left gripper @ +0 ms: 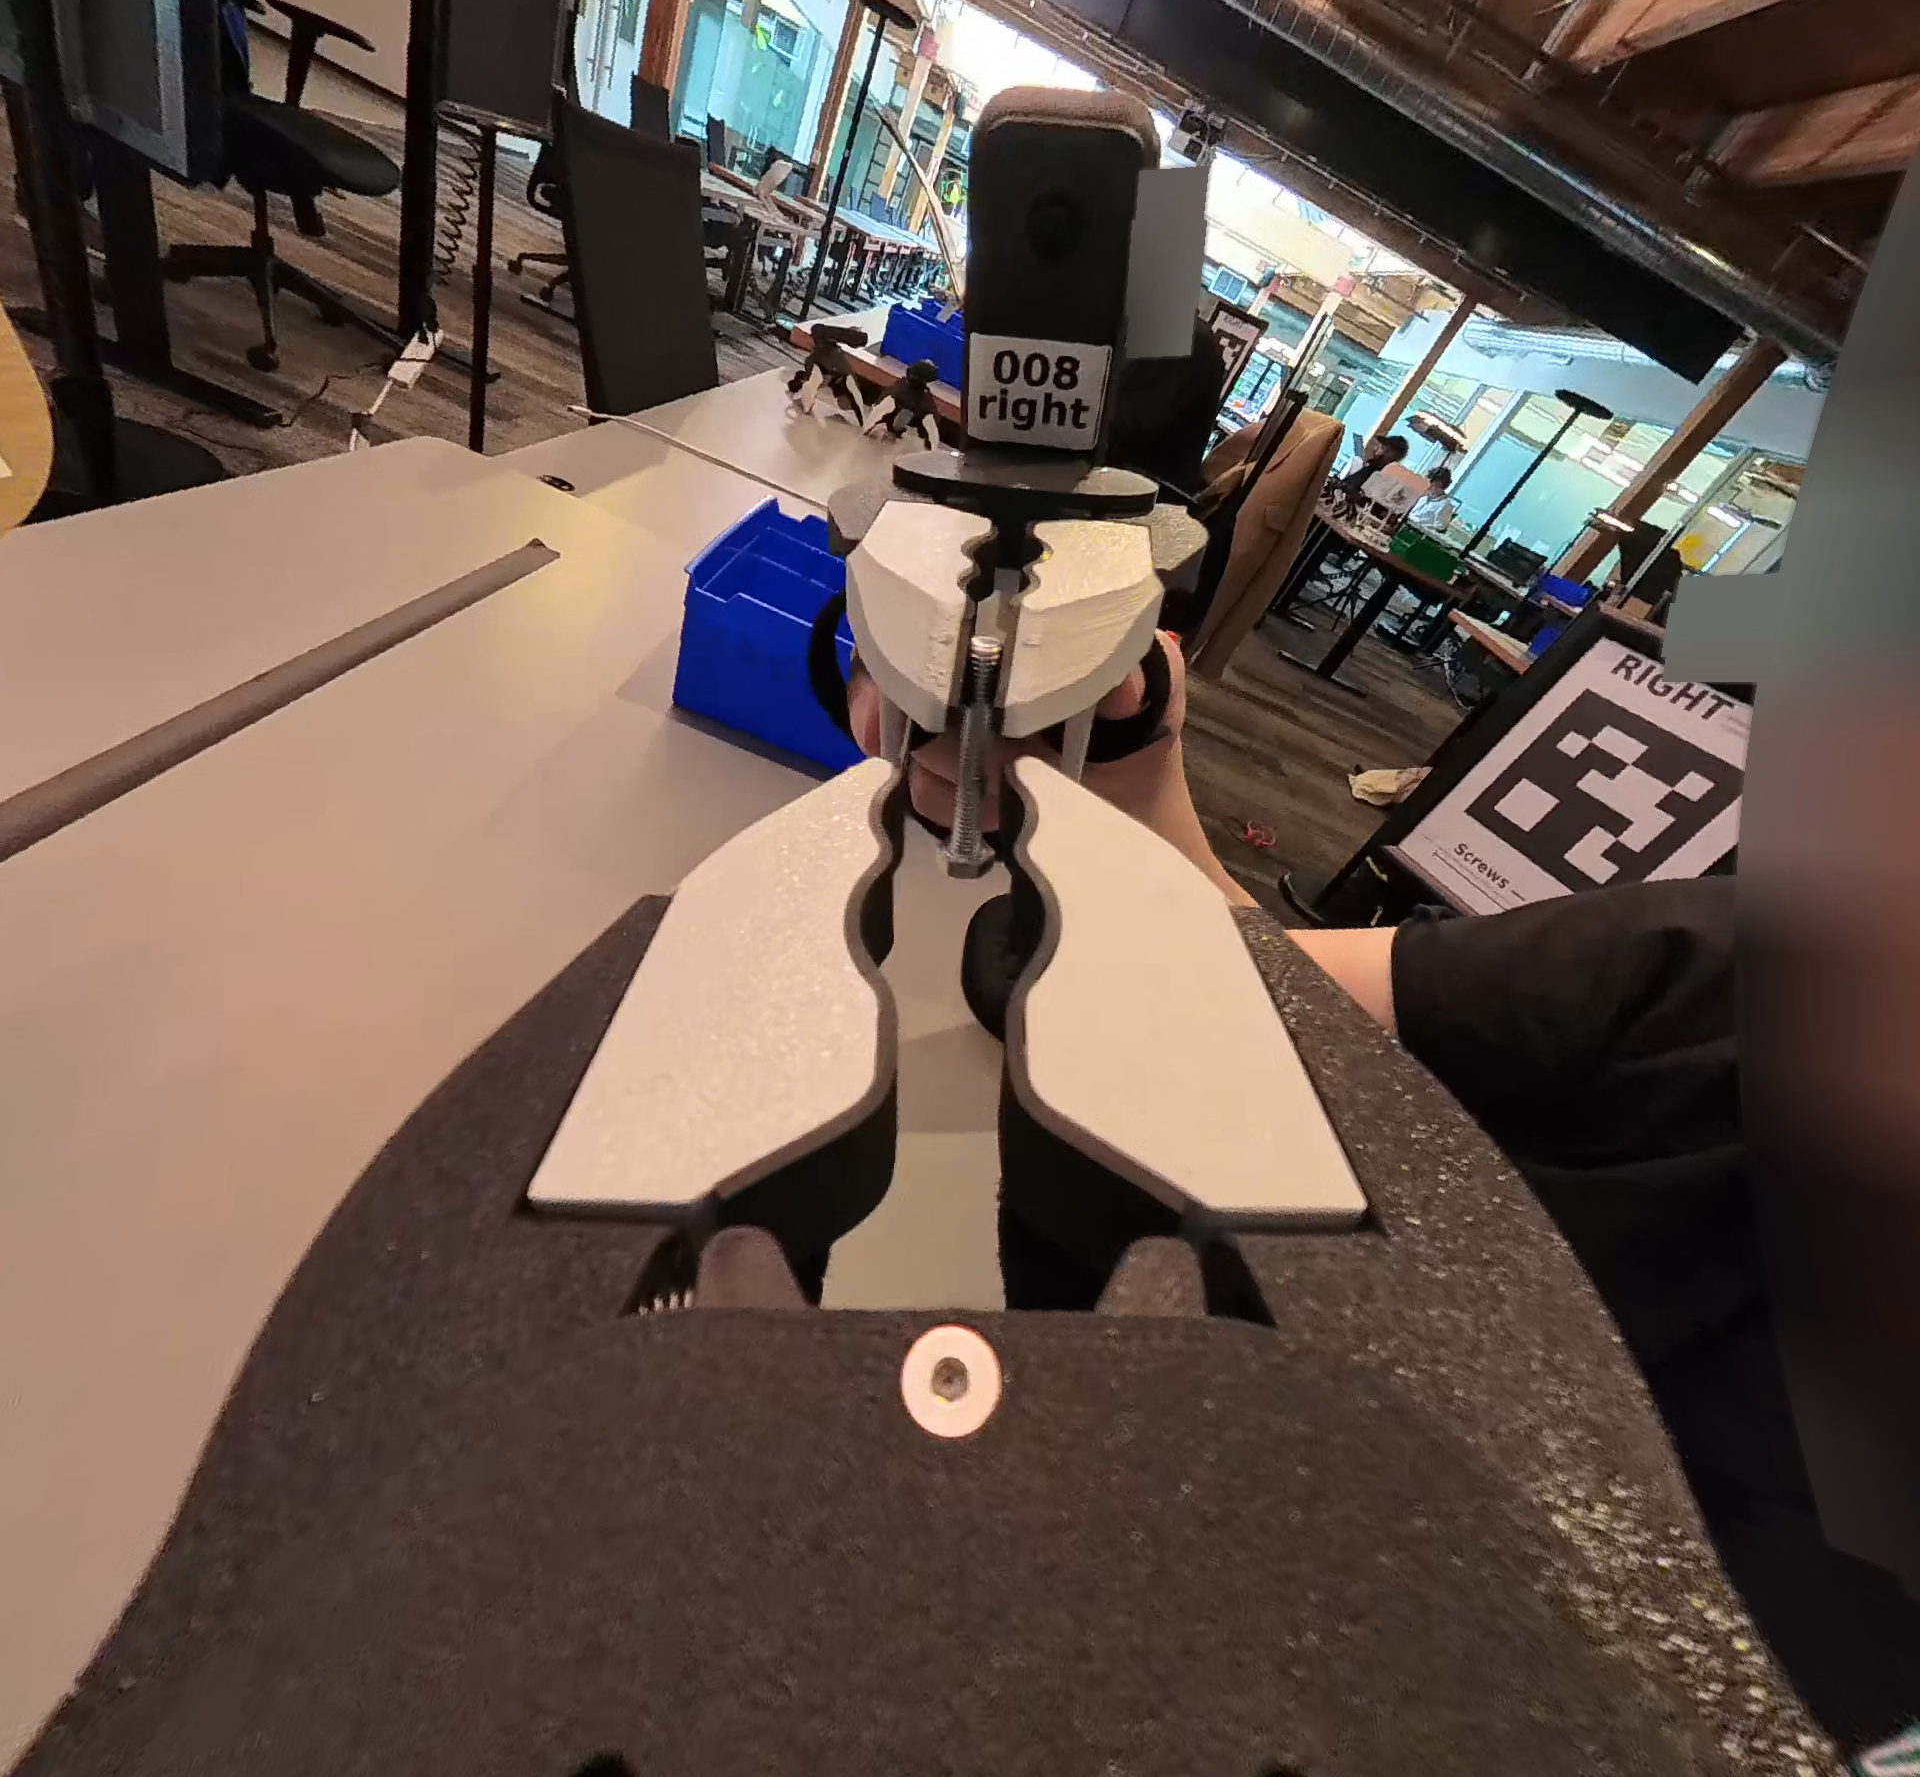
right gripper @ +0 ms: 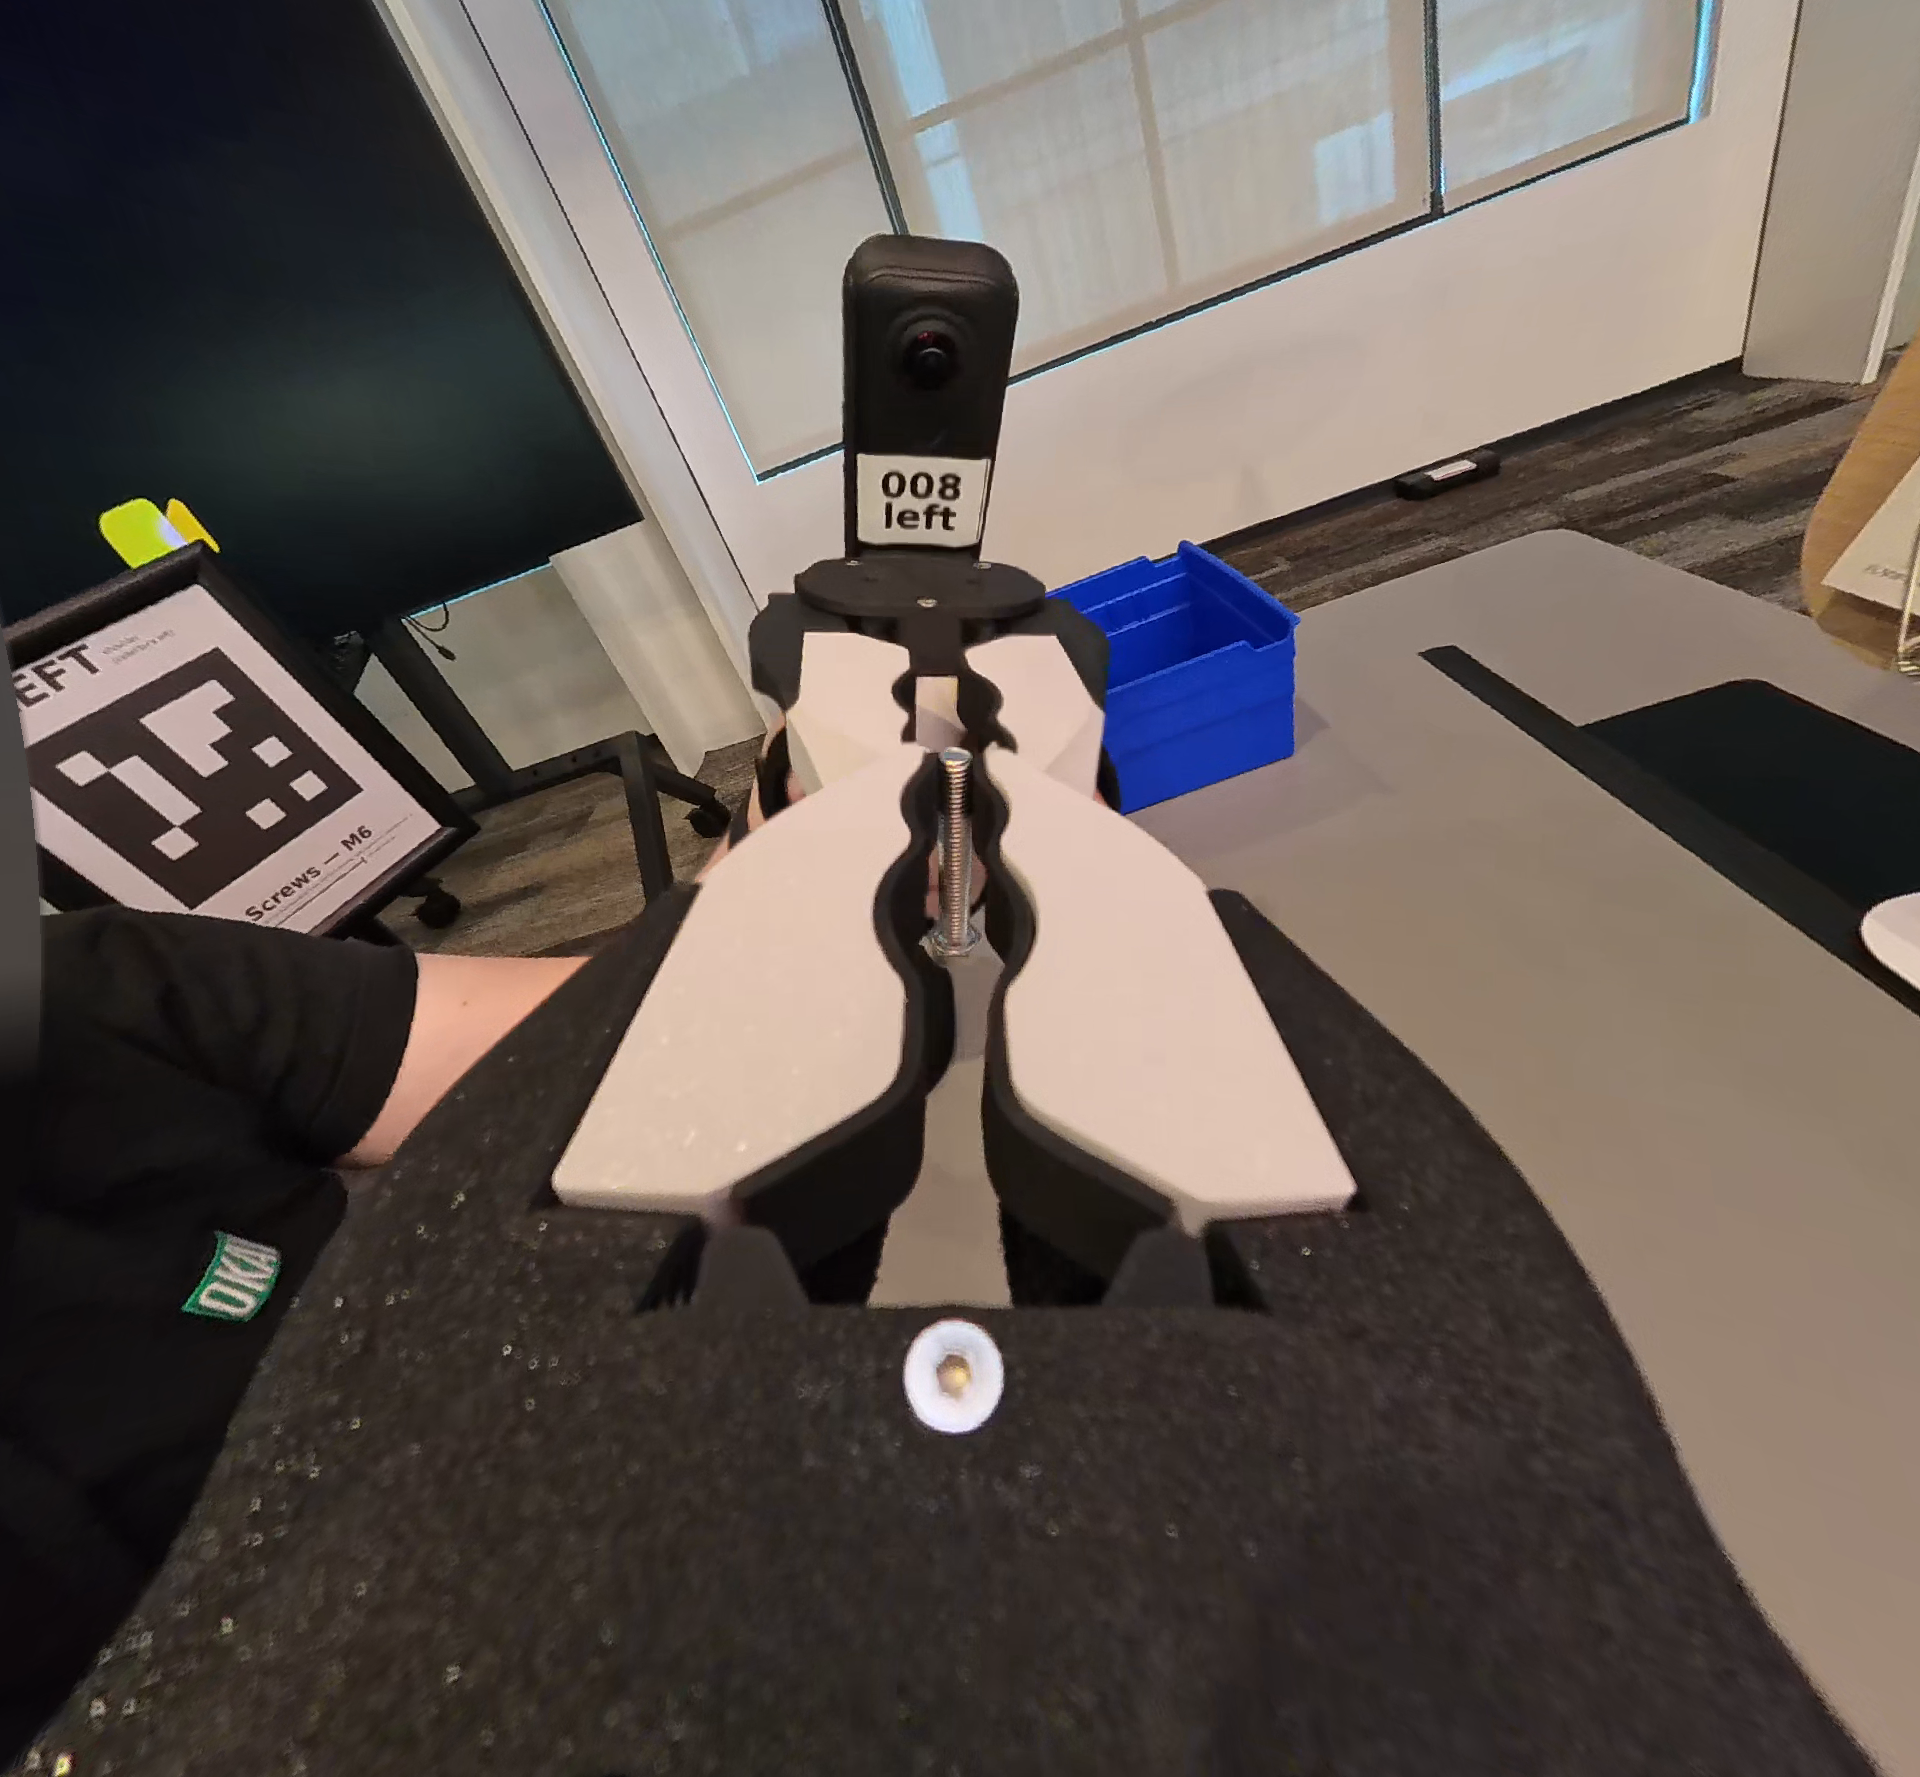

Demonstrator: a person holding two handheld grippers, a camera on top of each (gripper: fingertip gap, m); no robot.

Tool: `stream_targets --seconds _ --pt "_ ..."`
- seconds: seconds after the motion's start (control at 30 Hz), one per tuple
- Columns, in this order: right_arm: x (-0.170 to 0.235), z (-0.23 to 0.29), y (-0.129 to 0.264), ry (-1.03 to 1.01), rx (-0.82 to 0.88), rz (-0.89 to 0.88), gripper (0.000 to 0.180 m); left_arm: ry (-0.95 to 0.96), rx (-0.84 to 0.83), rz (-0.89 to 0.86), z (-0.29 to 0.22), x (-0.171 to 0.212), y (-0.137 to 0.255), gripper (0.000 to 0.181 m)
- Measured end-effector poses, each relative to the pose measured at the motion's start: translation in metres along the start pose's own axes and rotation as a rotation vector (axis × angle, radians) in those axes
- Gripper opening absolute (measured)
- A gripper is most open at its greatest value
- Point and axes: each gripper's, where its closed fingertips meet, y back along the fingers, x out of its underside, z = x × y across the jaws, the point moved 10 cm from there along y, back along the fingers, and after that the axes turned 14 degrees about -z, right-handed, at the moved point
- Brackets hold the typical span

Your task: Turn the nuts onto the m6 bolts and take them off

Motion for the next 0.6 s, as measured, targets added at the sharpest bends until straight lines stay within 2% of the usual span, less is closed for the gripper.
stream_targets --seconds 0.6 --pt "-0.002 -0.0002 0.0018 0.014 0.015 0.016 0.005 -0.013 0.038 0.042 0.0016 0.0108 -0.0105 0.005"
